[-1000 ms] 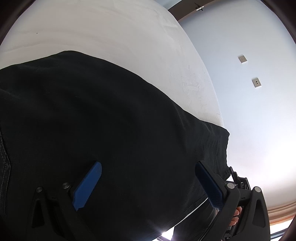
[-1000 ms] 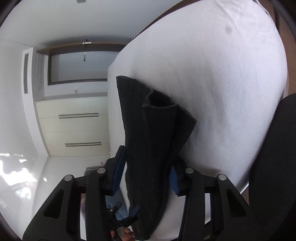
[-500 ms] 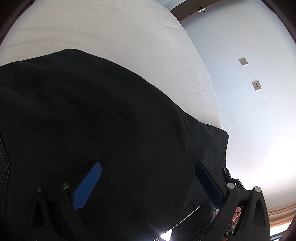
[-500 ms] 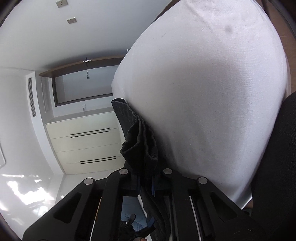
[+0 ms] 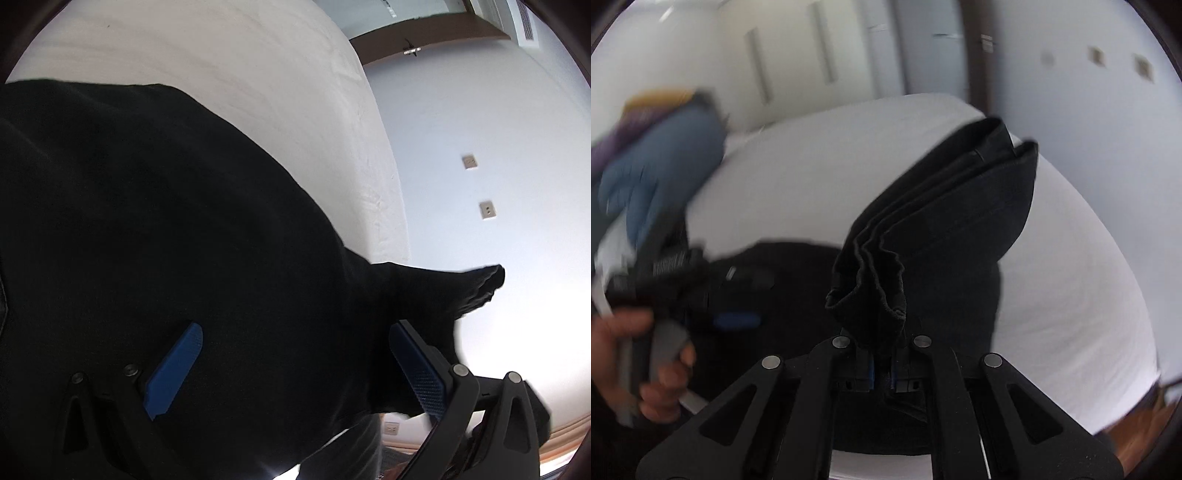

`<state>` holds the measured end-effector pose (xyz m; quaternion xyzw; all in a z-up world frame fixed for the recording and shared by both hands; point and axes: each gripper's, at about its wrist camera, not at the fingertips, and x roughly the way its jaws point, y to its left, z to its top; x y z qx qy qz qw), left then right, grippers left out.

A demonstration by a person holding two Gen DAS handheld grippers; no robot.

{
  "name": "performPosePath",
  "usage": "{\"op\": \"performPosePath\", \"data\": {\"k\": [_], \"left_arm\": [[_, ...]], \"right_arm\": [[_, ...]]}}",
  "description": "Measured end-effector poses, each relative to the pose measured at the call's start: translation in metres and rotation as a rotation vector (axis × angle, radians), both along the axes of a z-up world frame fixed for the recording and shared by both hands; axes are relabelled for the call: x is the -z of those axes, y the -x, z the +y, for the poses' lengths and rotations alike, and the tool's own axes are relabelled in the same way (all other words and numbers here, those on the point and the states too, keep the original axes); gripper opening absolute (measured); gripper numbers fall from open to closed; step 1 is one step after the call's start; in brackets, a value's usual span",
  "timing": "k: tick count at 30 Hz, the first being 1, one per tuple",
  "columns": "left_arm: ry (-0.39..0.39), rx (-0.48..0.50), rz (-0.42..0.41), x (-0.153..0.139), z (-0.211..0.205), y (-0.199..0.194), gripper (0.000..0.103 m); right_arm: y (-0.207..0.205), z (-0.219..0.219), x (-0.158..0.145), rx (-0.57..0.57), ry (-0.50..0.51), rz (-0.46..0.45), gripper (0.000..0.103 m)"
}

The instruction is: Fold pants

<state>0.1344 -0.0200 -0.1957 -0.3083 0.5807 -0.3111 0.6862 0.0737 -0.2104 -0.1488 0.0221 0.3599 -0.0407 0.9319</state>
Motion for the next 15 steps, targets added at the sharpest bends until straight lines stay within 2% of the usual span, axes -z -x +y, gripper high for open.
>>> {"op": "performPosePath", "data": {"k": [2,4,9,11,13,15], "left_arm": [[0.072,-0.021,0.038,0.002,0.011,0.0,0.102],[0.082,-0.023,0.049,0.003,0.017,0.0,0.103],[0.122,-0.007,0.079,0.006,0.014,0.001,0.103],[0.146,0.013,0.087,0.004,0.006,0.0,0.103],[0.134,0.039,0.079,0.001,-0.003,-0.001,0.103],[0.086,0.069,0.067,0.0,-0.012,-0.004,0.103]], "right_arm": [[-0.011,0.037,0.02,-0.075,-0.004,0.066,0.004],[-0.016,0.056,0.035,-0.11,0.05,0.105,0.004],[-0.025,0.062,0.045,-0.122,0.117,0.129,0.004],[-0.013,0.069,0.048,-0.126,0.133,0.124,0.004],[-0.007,0.076,0.045,-0.129,0.152,0.116,0.004],[-0.004,0.081,0.042,-0.132,0.161,0.102,0.004]]}}
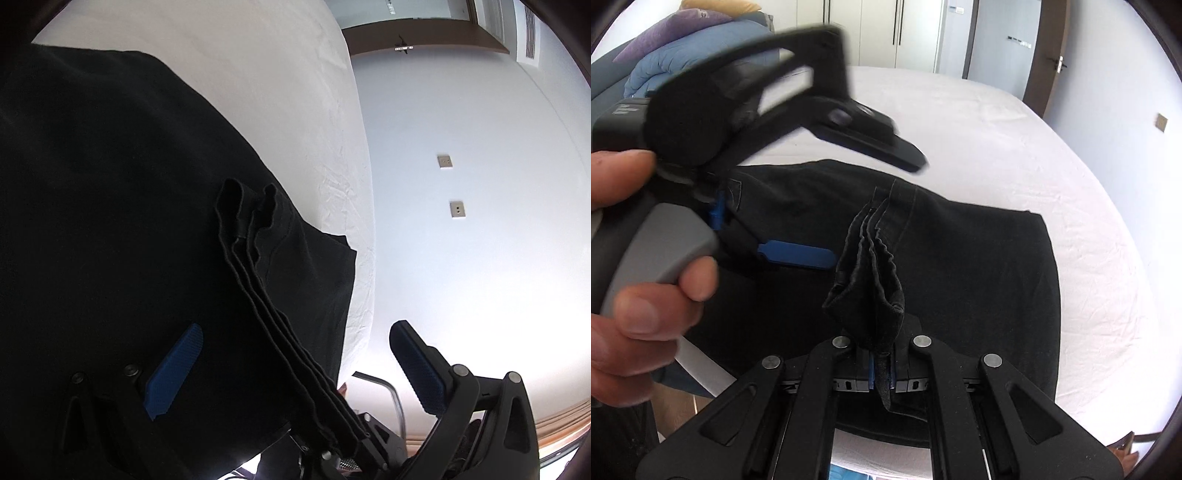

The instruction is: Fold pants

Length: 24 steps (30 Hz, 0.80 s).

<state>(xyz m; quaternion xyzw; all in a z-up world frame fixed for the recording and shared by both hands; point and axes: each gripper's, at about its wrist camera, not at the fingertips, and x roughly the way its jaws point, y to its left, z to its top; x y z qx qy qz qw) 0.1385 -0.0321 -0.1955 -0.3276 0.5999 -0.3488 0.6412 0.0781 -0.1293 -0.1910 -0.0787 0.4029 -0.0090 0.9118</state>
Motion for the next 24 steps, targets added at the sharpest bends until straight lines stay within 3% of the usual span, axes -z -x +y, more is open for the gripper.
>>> {"op": "performPosePath", "data": {"k": [3,5,7,8,9,16,20,24], "left_arm": [[-0.024,0.029,0.002,0.001,-0.008,-0.003,0.102],[-0.035,0.036,-0.016,-0.002,-0.008,-0.003,0.089],[-0.041,0.063,-0.002,0.0,-0.01,-0.007,0.031],[-0.049,0.076,0.002,0.001,-0.01,-0.009,0.024],[-0.075,0.092,-0.018,-0.002,-0.01,-0.011,0.008],[-0.228,0.28,-0.197,-0.042,-0.007,-0.021,0.006],[-0.293,0.325,-0.227,-0.051,0.01,-0.032,0.006],[-0.348,0.325,-0.214,-0.042,0.031,-0.039,0.006]], "right_arm": [[0.012,-0.008,-0.019,-0.009,0.008,-0.03,0.004],[0.018,-0.004,-0.022,-0.019,0.007,-0.039,0.004],[0.021,0.0,-0.023,-0.03,0.01,-0.036,0.004],[0.024,-0.003,-0.024,-0.036,0.011,-0.037,0.004],[0.025,-0.001,-0.025,-0.044,0.009,-0.033,0.004],[0.028,0.015,-0.043,-0.106,-0.008,-0.034,0.004],[0.021,0.037,-0.046,-0.168,0.015,-0.023,0.004],[0.016,0.05,-0.037,-0.213,-0.003,0.012,0.004]]}}
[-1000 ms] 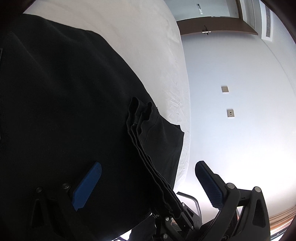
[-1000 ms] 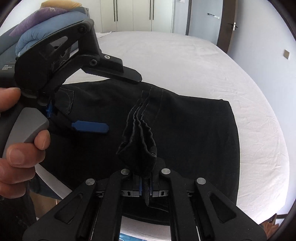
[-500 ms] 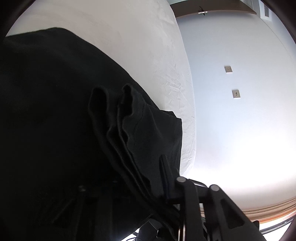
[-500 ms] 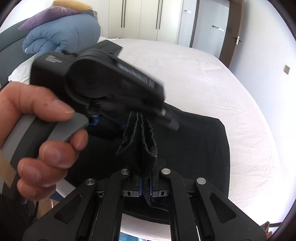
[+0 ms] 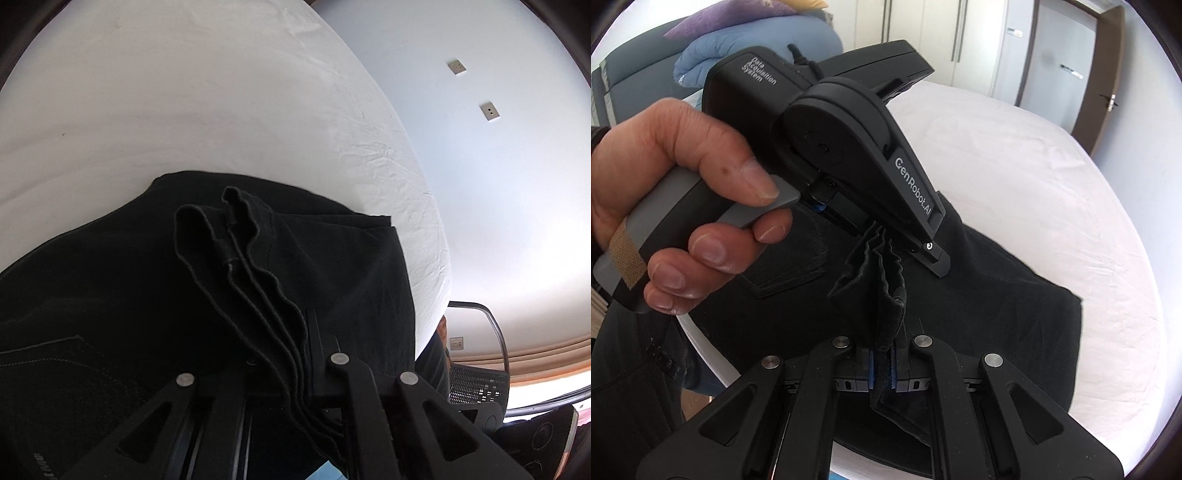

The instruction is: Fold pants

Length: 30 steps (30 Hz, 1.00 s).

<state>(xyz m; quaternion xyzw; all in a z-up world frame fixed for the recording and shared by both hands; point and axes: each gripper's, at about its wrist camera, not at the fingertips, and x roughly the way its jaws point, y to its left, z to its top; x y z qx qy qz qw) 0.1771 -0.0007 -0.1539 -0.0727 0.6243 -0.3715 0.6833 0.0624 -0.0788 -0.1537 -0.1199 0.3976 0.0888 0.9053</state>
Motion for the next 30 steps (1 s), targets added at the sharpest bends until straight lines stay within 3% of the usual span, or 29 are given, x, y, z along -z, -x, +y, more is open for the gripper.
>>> {"op": "performPosePath", "data": {"k": [5,10,26,30], "left_arm": [[-0.076,-0.03,-0.002,0.031,0.013,-0.005,0.014],[-0.063,-0.064,-0.004,0.04,0.028,-0.003,0.014],[-0.058,-0.133,-0.051,0.038,0.029,0.022,0.014],[-0.04,-0.166,-0.043,0.038,0.035,0.024,0.014]], "right_arm": [[0.0,0.007,0.024,-0.025,-0.032,0.093,0.005],[0.003,0.009,0.044,-0.027,-0.034,0.163,0.008],[0.018,0.029,0.042,-0.086,0.012,0.142,0.01],[0.026,0.035,0.038,-0.103,0.011,0.159,0.019]]}}
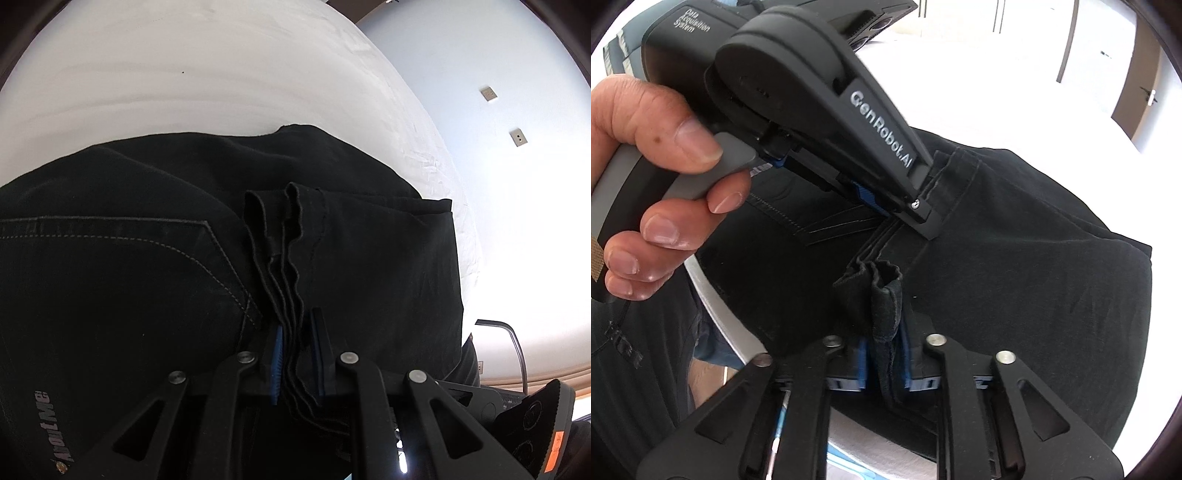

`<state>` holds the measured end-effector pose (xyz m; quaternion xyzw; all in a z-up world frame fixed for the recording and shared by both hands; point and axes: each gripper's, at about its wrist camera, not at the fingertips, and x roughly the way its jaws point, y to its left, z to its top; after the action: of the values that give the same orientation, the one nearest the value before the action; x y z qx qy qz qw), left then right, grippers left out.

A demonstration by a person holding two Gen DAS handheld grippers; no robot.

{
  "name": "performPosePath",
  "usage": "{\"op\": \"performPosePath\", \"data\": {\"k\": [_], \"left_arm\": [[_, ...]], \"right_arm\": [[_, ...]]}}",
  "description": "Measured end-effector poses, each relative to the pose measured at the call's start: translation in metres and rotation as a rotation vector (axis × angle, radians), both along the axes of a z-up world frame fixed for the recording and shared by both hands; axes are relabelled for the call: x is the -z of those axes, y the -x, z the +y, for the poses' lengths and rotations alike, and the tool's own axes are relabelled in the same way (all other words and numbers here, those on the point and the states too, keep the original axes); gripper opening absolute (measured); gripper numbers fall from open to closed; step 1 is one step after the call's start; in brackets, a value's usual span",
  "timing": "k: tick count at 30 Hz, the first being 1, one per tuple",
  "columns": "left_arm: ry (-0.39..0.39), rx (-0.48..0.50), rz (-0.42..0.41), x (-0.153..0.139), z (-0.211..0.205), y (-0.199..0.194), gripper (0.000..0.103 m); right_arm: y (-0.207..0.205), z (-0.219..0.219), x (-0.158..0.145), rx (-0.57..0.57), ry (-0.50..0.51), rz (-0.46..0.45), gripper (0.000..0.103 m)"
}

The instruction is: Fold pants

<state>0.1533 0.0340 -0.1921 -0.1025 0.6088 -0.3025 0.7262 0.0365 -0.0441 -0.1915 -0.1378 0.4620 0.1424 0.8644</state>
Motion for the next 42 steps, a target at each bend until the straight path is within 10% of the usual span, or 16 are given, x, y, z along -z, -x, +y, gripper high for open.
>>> {"op": "performPosePath", "data": {"k": [4,12,19,28,42], "left_arm": [[-0.011,-0.018,-0.014,-0.005,0.002,0.004,0.018],[-0.13,-0.037,-0.211,-0.055,-0.003,0.027,0.045],[-0.108,0.048,-0.241,-0.044,-0.06,0.042,0.058],[-0.146,0.025,-0.198,-0.008,-0.061,0.045,0.057],[-0.165,0.024,-0.229,-0.004,-0.065,0.051,0.057]], "right_arm": [[0.005,-0.009,-0.028,-0.001,-0.12,0.05,0.069],[0.006,-0.147,-0.098,0.097,-0.575,0.071,0.069],[-0.087,-0.247,-0.04,0.129,-0.876,0.352,0.069],[-0.128,-0.326,0.015,0.354,-1.237,0.325,0.063],[-0.003,-0.252,0.02,0.163,-1.136,0.457,0.065]]}}
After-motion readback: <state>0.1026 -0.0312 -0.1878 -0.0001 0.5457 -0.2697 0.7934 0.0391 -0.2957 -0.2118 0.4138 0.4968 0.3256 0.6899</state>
